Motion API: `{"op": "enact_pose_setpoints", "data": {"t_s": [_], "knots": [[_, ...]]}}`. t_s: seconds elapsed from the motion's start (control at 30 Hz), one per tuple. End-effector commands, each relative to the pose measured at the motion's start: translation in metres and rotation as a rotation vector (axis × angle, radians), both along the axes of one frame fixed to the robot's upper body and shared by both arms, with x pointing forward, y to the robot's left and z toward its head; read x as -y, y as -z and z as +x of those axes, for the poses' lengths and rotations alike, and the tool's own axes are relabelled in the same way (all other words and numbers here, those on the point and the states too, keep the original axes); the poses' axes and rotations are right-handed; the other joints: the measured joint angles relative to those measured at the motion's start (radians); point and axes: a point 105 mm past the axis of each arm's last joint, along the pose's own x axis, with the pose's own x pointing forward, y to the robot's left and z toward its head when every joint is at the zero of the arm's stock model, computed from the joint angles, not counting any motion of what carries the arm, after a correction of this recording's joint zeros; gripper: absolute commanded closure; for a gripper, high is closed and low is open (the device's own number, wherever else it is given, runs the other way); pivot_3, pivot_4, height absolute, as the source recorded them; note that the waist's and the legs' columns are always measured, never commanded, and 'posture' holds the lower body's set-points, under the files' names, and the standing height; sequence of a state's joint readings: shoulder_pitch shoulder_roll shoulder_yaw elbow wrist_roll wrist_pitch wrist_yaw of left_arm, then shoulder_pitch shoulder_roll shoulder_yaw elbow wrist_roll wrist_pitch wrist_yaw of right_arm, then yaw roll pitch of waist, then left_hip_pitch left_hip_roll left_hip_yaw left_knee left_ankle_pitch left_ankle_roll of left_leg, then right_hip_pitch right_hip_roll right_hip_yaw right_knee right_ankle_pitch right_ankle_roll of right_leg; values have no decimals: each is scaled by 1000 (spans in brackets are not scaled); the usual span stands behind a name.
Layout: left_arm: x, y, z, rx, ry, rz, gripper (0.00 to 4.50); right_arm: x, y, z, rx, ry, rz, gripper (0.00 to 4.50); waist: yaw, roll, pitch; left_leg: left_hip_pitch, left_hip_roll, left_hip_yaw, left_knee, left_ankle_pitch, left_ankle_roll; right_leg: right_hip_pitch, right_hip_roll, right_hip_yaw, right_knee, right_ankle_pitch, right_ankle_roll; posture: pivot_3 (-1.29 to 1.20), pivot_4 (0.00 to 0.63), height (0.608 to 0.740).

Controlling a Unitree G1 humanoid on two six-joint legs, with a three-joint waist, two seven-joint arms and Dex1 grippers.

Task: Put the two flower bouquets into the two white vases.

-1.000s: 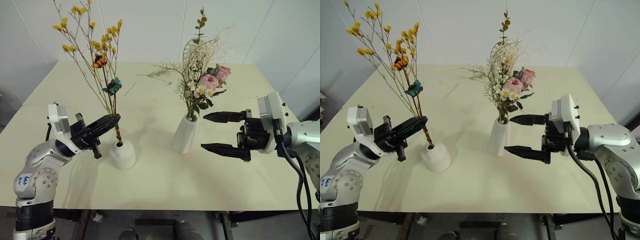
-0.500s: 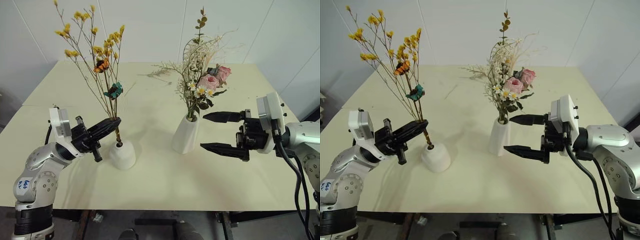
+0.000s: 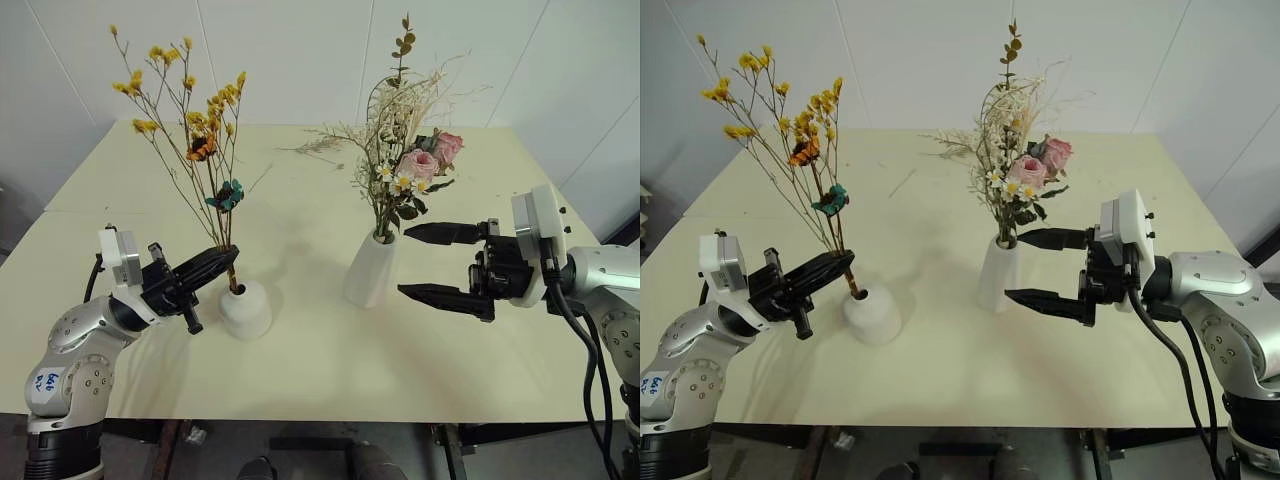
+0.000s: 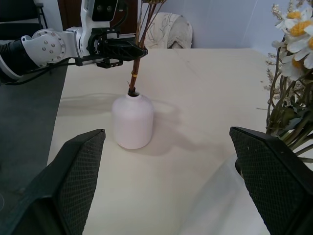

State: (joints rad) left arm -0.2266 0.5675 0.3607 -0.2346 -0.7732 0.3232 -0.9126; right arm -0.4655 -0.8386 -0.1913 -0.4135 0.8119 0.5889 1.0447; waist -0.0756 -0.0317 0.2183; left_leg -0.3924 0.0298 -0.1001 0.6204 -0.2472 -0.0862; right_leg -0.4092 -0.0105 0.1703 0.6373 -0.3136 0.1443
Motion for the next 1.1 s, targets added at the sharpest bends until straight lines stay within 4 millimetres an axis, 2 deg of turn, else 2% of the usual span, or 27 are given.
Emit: {"op": "enact_pose_setpoints", "data": {"t_s": [0.03, 0.3, 0.67, 0.97, 1.1], "knots": [[5, -4, -6, 52, -13, 9, 4478, -2, -6, -5, 36, -9, 15, 192, 0, 0, 0, 0, 0, 0, 0, 0, 0, 0, 0, 0, 0, 0, 0, 0, 150, 740], [6, -1, -2, 80, -65, -14, 4478, -4, -6, -4, 36, -8, 32, 192, 1, 0, 0, 0, 0, 0, 0, 0, 0, 0, 0, 0, 0, 0, 0, 0, 150, 740], [4, 11, -7, 39, -62, 12, 4478, -4, -6, -4, 39, -3, 41, 192, -1, 0, 0, 0, 0, 0, 0, 0, 0, 0, 0, 0, 0, 0, 0, 0, 150, 740], [-2, 10, -2, 24, -97, -9, 4478, -6, -5, -2, 39, -5, 52, 192, -1, 0, 0, 0, 0, 0, 0, 0, 0, 0, 0, 0, -1, 0, 0, 0, 150, 740], [2, 12, -5, -16, -69, -15, 3581, -7, -5, -2, 40, -6, 55, 192, -1, 0, 0, 0, 0, 0, -1, 0, 0, 0, 0, 0, -1, 0, 0, 0, 150, 740]]}}
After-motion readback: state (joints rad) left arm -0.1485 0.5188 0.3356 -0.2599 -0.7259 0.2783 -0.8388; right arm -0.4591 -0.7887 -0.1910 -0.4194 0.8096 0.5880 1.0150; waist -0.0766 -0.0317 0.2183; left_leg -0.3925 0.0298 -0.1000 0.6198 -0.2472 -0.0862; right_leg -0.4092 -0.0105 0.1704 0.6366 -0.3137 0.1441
